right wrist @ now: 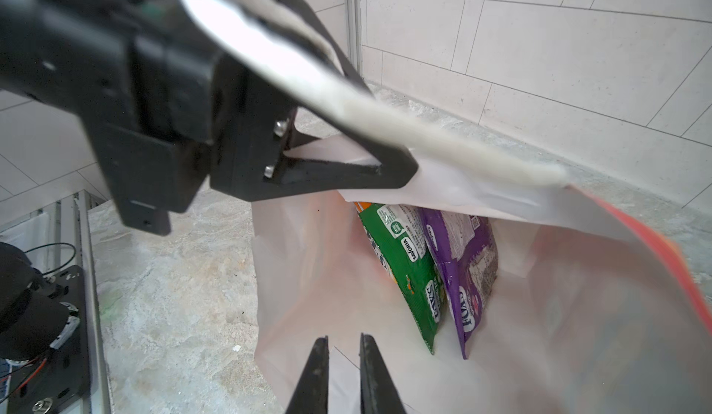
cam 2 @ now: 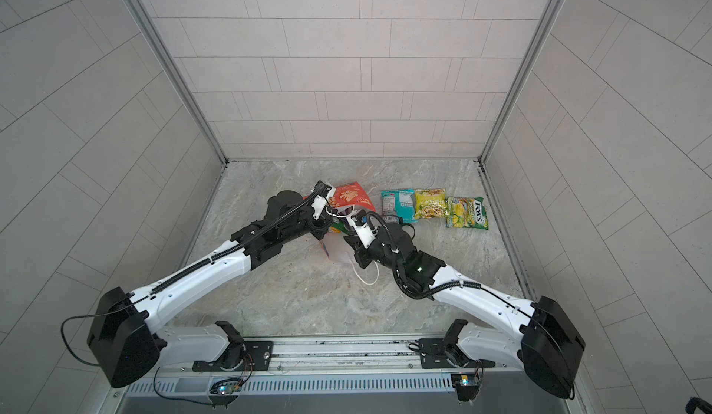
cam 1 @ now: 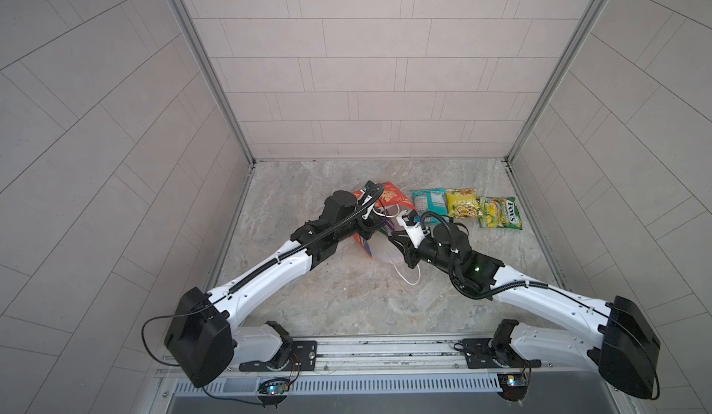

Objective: Take the snacks out of the paper bag
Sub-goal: Pick up the snack from the paper bag.

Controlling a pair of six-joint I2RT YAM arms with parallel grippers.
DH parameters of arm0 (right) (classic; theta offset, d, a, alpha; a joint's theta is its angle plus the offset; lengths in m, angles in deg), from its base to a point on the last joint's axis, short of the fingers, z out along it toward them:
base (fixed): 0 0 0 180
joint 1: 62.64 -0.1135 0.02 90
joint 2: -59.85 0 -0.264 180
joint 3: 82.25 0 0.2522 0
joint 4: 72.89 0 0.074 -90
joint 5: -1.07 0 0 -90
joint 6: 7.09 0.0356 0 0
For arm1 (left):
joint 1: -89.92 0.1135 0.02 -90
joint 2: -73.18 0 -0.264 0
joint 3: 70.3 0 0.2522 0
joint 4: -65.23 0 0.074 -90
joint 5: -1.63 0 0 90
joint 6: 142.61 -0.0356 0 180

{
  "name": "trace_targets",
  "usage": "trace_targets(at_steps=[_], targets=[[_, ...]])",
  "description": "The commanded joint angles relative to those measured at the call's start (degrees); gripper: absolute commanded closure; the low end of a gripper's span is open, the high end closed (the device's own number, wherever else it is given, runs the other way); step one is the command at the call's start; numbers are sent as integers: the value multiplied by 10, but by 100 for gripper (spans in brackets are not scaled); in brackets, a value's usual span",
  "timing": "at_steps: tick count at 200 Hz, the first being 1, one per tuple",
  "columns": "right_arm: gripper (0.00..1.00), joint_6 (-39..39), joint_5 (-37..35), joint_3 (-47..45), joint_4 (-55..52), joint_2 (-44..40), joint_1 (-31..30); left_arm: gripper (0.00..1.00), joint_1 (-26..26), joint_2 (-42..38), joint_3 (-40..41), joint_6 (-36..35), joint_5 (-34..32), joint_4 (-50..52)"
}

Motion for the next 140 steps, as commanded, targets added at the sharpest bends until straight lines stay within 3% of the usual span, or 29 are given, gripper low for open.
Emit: trace_targets(at_steps=[1,83,140], targets=[[85,-10,-43,-22,71,26,-6,100,-2,-3,-9,2,-1,2],[85,-48,-112,-101,217,122,-26,100,-3,8,-21,21,-14,-5],[85,-42,-141,-40,174,172,-23,100,-2,3,-19,14,-1,-5]])
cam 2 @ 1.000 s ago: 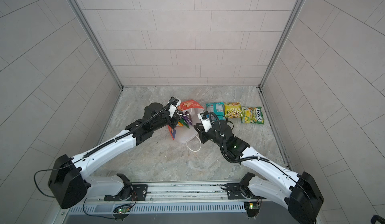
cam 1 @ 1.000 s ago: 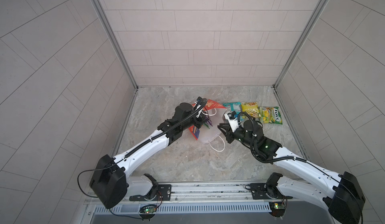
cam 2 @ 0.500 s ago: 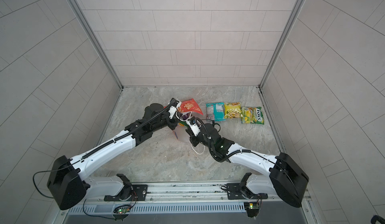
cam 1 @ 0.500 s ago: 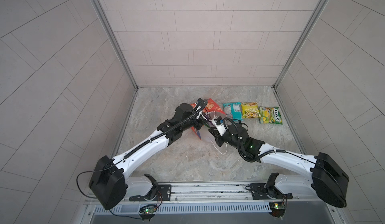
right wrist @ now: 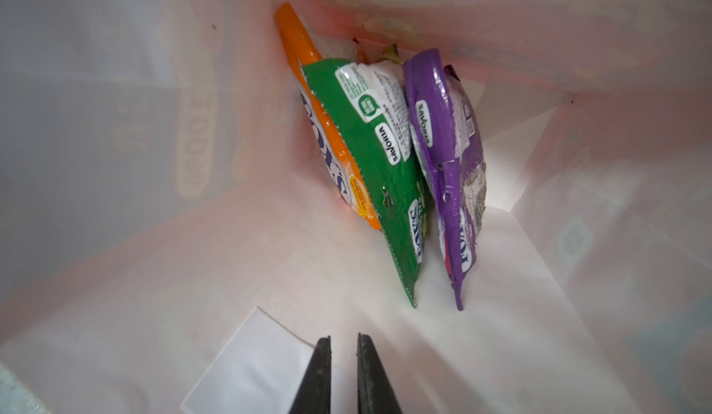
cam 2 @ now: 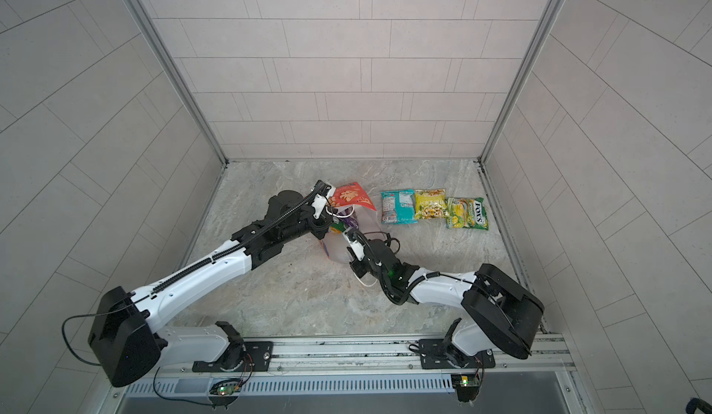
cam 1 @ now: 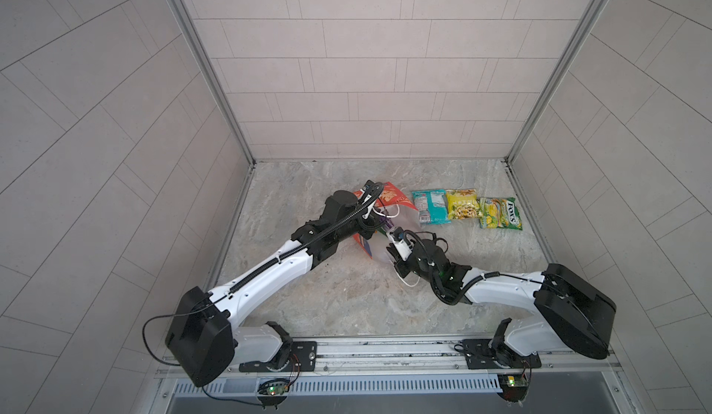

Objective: Take the snacks out of the paper bag
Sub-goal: Pick up the snack from the paper bag.

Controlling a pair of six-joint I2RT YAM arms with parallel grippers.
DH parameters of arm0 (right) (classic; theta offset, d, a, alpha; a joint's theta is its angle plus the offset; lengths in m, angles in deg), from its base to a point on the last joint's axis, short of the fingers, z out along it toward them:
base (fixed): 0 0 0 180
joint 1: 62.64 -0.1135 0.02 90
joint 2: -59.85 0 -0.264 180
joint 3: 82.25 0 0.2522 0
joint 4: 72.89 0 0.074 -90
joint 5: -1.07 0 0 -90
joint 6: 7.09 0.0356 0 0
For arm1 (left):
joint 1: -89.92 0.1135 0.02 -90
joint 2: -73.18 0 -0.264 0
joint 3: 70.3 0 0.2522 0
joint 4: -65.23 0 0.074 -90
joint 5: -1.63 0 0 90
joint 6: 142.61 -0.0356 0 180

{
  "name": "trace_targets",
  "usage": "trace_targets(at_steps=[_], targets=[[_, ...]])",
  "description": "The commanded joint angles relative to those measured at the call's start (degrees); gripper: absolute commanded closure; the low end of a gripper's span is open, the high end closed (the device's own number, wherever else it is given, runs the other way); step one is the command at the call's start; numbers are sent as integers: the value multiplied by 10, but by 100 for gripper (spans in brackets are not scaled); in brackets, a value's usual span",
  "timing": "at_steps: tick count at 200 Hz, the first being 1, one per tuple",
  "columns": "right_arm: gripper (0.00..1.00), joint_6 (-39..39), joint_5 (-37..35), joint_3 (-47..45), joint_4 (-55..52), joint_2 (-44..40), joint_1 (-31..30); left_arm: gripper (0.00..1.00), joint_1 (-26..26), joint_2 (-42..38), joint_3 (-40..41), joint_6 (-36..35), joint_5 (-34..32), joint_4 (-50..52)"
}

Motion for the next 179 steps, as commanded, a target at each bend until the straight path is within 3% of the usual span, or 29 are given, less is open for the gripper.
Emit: trace_targets(at_steps=[1,89,179], targets=[[85,-6,-25,33,-1,15,0,100,-2,-2,-14,2,4,-5],[84,-3,-47,122,7,102,30,100,-3,-6,-10,0,14,-15],[90,-9,-62,136,44,140,39,100,-3,-9,3,3,13,-32]])
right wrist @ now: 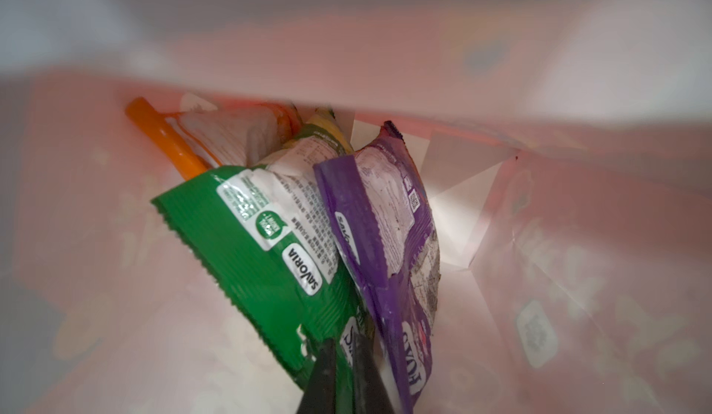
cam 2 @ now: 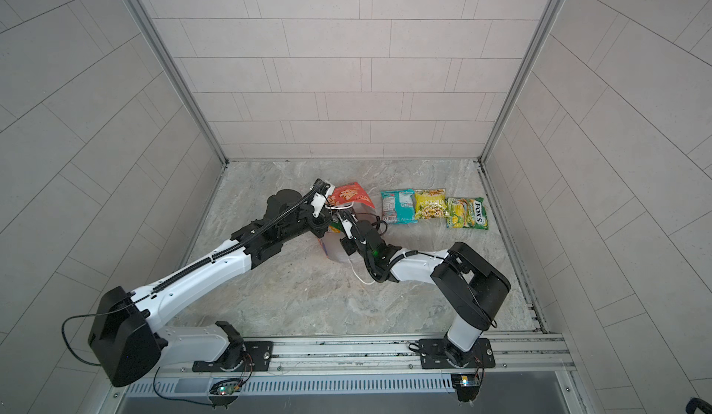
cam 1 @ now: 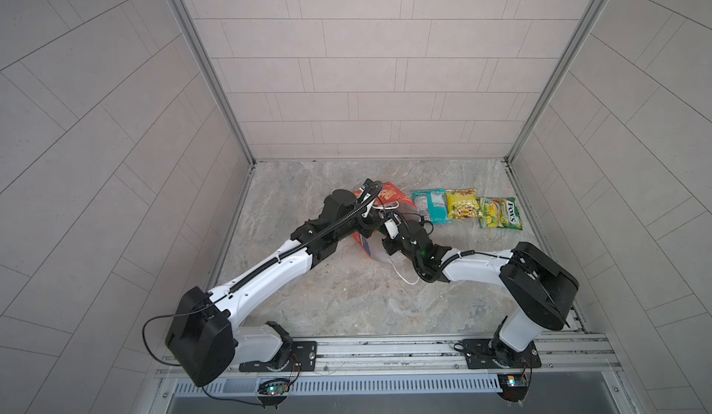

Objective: Take the snacks out of the paper bag
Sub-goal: Pick up the snack from the paper bag.

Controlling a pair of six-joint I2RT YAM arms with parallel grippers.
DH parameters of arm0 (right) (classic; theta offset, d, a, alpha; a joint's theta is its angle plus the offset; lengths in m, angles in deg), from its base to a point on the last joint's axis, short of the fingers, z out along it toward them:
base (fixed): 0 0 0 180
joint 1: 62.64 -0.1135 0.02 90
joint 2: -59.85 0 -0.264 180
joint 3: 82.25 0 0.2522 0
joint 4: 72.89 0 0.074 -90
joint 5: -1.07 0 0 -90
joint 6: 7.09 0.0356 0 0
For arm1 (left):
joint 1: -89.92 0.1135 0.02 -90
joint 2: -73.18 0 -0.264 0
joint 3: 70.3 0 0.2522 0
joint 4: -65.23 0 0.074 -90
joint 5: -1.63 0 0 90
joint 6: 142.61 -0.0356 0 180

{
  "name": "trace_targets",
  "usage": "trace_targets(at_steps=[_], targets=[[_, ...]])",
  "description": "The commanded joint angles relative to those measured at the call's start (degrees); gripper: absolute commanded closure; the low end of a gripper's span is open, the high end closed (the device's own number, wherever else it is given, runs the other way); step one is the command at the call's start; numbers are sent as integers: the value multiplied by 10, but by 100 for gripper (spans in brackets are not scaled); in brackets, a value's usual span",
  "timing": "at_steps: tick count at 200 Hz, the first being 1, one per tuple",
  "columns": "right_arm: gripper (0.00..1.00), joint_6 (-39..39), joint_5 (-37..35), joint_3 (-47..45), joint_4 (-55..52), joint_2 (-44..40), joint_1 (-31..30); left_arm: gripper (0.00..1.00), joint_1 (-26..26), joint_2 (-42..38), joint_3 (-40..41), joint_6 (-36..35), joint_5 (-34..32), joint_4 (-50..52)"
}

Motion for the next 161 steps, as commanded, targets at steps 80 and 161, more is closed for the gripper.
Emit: trace_targets(at_steps=[80,161], targets=[[100,-11,-17,21,33,38,5,100,-3,-14,12,4,11,-30],[71,8,-6,-4,67,20,19,100,-3,-23,21,9,1,-37]])
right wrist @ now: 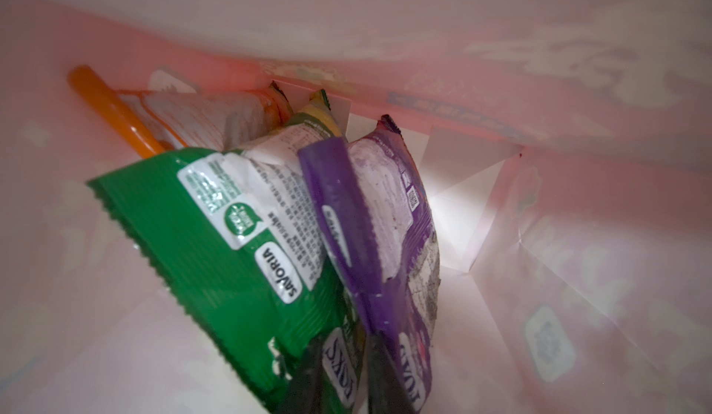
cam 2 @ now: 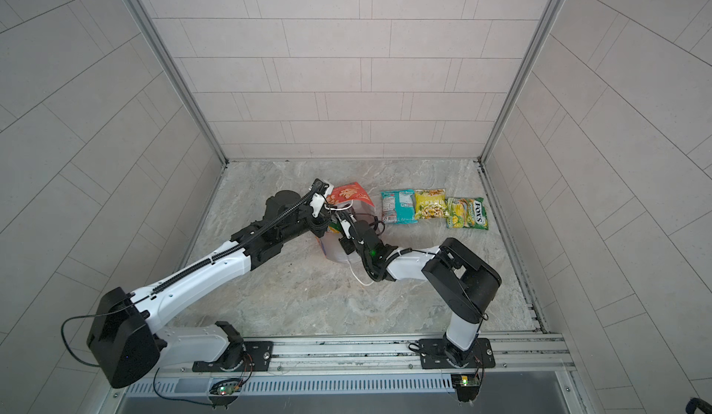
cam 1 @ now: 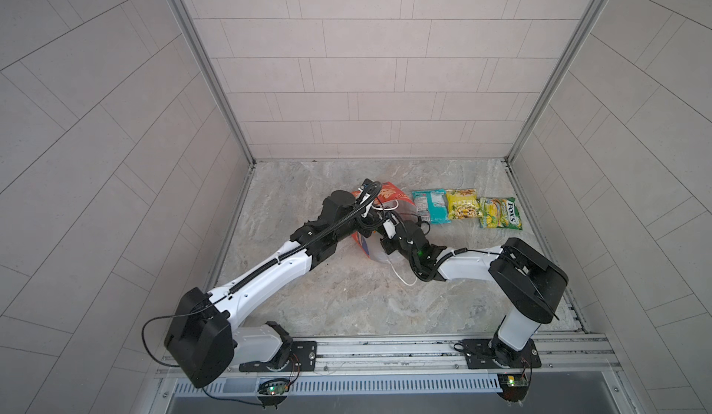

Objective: Take the snacks out of the paper bag
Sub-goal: Pick up the snack from the paper bag.

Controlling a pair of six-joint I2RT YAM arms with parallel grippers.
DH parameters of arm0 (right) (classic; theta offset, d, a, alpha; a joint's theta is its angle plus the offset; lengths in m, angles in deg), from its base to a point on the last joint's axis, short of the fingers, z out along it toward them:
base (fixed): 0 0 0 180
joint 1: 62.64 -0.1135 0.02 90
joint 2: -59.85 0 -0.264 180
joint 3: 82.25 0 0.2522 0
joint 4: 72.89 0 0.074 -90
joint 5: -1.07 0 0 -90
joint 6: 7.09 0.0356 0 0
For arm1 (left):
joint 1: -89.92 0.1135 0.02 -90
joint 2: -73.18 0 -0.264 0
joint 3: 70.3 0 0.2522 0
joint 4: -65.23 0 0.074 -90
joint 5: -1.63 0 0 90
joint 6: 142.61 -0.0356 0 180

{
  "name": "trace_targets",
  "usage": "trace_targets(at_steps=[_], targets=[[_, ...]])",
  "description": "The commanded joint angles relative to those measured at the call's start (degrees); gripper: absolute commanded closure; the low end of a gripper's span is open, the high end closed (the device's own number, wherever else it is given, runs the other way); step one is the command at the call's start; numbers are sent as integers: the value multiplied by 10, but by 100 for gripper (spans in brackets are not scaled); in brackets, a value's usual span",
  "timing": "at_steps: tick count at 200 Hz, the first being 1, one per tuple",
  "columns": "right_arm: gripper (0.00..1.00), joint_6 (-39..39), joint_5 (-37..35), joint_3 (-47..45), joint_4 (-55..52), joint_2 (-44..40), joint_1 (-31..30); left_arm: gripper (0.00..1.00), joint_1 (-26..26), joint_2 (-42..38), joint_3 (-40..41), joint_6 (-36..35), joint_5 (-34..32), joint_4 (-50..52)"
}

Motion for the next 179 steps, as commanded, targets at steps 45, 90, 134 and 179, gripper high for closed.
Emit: trace_targets(at_steps=[45,90,134,179], targets=[[62,23,28,0,58,6,33,100,-3,-13,6,7,19,-19],[63,6,74,16,64,33,33,100,-3,-14,6,6,19,-20],[86,9,68,29,53,44,33,100,-3,-15,11,6,21,-24],[95,15,74,23,54,27,33,100,-2,-18,14,6,-2,-24]])
